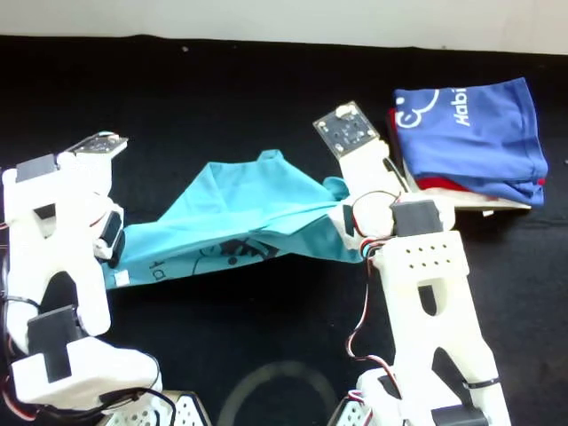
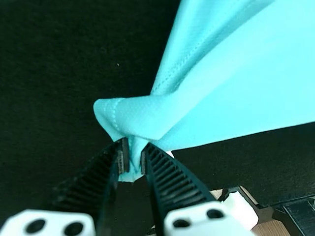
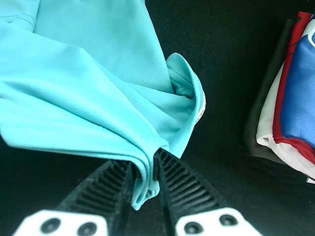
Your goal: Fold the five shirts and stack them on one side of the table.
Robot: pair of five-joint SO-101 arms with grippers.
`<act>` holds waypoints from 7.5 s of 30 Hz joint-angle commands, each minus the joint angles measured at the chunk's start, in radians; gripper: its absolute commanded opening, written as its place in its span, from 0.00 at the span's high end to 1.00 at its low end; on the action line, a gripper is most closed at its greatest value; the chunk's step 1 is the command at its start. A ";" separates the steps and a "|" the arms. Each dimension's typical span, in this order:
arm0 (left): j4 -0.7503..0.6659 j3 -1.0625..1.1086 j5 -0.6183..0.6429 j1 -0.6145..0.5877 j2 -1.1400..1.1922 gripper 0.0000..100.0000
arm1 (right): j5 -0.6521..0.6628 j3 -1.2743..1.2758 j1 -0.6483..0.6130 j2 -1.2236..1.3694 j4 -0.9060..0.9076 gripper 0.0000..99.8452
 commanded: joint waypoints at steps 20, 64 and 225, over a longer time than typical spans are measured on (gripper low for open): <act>-0.219 0.220 -0.080 -0.107 0.050 0.88 | 0.002 -0.012 -0.002 -0.038 -0.001 0.99; 0.048 -0.125 0.005 -0.058 0.047 0.99 | -0.018 -0.047 -0.002 -0.036 -0.061 0.99; 0.301 -0.958 0.417 0.021 -0.174 0.99 | -0.046 -1.581 0.111 0.533 0.286 0.99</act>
